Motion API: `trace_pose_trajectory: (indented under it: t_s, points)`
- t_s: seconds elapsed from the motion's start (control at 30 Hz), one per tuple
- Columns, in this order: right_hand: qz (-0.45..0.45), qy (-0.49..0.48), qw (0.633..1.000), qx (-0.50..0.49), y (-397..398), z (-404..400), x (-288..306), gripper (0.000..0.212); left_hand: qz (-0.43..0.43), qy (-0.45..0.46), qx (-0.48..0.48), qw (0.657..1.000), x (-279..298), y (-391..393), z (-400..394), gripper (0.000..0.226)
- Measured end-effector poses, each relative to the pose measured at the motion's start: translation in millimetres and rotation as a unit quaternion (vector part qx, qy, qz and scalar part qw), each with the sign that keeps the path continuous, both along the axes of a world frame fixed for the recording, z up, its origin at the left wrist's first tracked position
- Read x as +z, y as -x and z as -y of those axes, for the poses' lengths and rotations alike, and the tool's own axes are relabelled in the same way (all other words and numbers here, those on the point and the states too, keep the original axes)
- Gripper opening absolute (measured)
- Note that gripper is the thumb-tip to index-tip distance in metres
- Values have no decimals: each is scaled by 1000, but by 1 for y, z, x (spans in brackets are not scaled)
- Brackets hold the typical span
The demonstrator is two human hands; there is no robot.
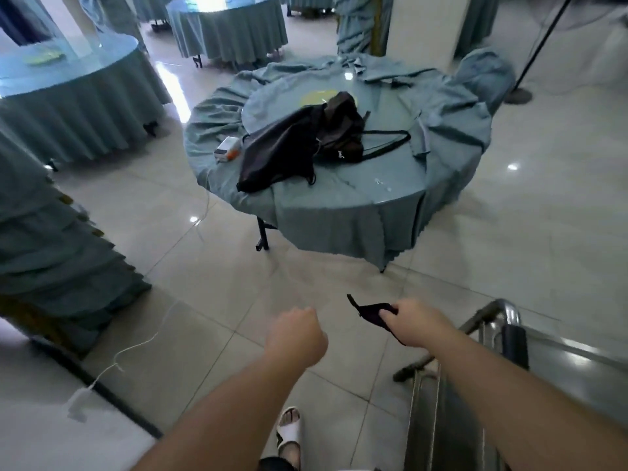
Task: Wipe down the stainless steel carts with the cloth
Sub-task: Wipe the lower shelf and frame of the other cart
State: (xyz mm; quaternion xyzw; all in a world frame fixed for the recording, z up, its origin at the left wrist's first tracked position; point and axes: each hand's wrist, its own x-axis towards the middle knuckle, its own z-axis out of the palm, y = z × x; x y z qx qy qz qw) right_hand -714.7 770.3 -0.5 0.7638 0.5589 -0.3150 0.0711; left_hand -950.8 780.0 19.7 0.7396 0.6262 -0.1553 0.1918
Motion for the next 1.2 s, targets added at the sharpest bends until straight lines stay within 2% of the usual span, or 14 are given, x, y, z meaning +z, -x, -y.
trace_pose_trajectory:
  t_s: [0.17, 0.33, 0.47, 0.6, 0.77, 0.9, 1.03, 1.2]
  points:
    - [-3, 7, 996, -89, 13, -59, 7, 50, 16, 4, -64, 998, 9, -7, -101, 12]
    - [5, 27, 985, -173, 6, -76, 1, 48, 42, -9, -145, 989, 6, -32, -165, 20]
    - [9, 34, 977, -211, -24, -91, 3, 48, 37, -5, -194, 980, 1, -62, -202, 15]
    - [9, 26, 966, -259, -68, -118, -5, 49, 36, -12, -242, 969, -7, -107, -239, 30]
    - [-3, 26, 958, -286, -147, -167, -19, 48, 12, -16, -282, 959, -9, -190, -297, 39]
    - [-3, 32, 955, -293, -222, -202, -8, 46, 14, -17, -301, 953, 10, -265, -337, 28]
    - [0, -9, 942, -335, -296, -224, 1, 37, 13, -25, -334, 942, 25, -352, -373, 12]
    - [-4, -19, 914, -405, -364, -229, -1, 35, 12, -19, -410, 912, 21, -460, -397, 29]
